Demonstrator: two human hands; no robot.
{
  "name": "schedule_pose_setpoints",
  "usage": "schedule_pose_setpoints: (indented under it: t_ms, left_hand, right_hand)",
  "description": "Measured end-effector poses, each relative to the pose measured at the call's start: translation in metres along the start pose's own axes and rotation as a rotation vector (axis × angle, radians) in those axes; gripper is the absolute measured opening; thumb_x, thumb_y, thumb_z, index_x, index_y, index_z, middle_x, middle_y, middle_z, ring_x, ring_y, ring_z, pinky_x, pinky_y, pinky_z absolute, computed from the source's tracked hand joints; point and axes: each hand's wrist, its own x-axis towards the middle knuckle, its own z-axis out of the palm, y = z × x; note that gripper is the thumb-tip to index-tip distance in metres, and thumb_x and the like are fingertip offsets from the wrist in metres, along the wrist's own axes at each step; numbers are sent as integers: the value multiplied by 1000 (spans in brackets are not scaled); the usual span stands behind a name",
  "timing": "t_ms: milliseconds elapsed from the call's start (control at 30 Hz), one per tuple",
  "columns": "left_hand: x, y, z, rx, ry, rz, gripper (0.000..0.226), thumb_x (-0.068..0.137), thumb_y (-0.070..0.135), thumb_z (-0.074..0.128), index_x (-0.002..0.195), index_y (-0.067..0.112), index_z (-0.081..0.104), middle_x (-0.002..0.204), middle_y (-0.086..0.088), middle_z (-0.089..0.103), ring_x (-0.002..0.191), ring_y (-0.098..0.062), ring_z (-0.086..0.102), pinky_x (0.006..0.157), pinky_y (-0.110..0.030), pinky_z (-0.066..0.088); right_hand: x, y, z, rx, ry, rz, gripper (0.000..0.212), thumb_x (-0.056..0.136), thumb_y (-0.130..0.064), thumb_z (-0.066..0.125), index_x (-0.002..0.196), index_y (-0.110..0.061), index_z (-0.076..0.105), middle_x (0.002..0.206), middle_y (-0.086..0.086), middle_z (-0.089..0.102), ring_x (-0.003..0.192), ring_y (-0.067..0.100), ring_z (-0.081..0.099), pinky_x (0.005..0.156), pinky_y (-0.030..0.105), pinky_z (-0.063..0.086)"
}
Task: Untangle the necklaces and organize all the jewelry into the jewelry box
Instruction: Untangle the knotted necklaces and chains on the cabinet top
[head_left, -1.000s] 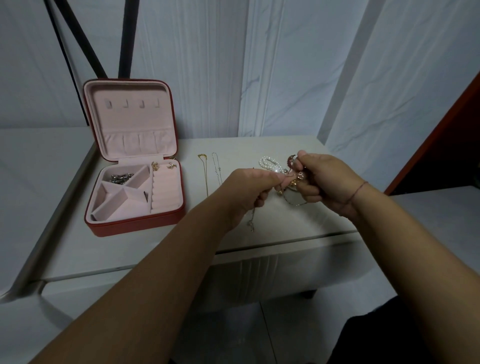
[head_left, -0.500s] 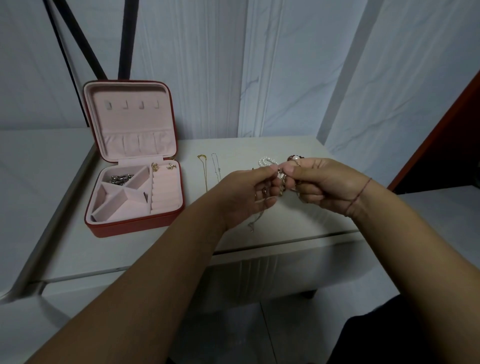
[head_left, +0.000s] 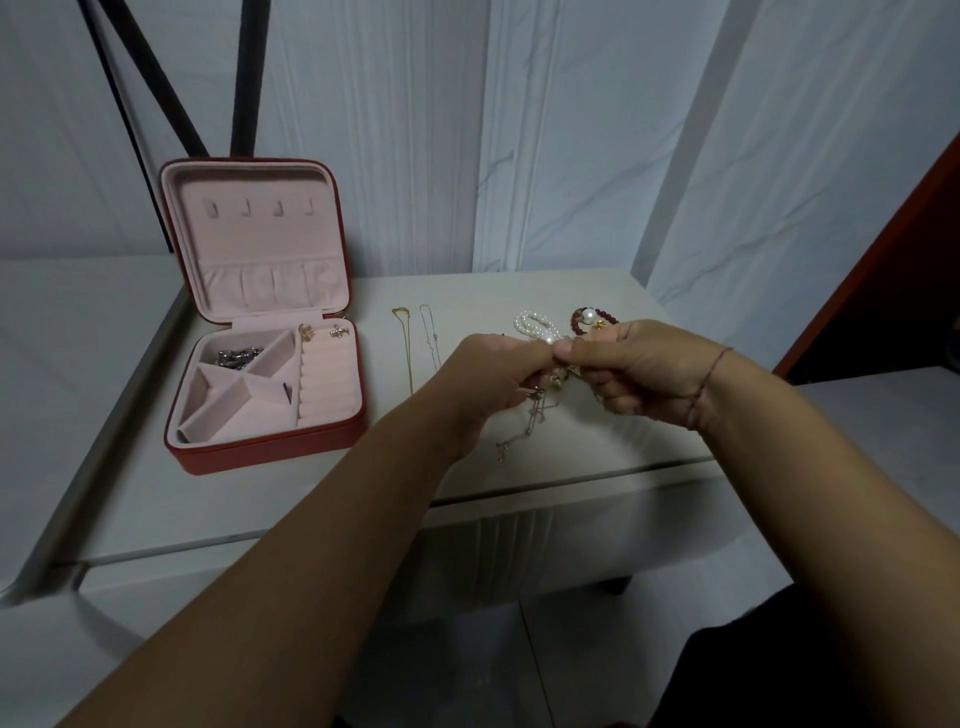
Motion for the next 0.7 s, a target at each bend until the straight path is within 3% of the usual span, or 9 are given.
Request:
schedule_pose_setpoints:
  t_ms: [300, 467, 700]
  left_hand:
    - [2, -1, -2, -77, -73, -109, 14, 87, 16, 48, 75, 12, 56, 72, -4, 56, 67, -14, 51, 72, -30, 42]
    - [2, -3, -4, -176, -172, -148, 17, 89, 13, 48, 73, 13, 56, 71, -3, 58, 61, -12, 52, 69, -28, 43]
    - [3, -3, -6, -209, -176, -44, 9, 93, 8, 51, 91, 9, 60, 65, 0, 57, 51, -7, 42, 54, -20, 36]
  right_hand:
    - [-1, -1, 7, -66, 132, -86, 51, 85, -14, 67, 37, -17, 52, 42, -6, 33, 38, 8, 24, 41, 19, 16]
    - [1, -7, 2, 134, 199, -69, 23, 91, -16, 55, 68, -15, 51, 46, -6, 31, 37, 6, 18, 37, 17, 12]
    - [-2, -5, -13, 313, 128, -60, 28, 94, -19, 49, 66, -18, 49, 57, -4, 40, 39, 4, 21, 41, 18, 9]
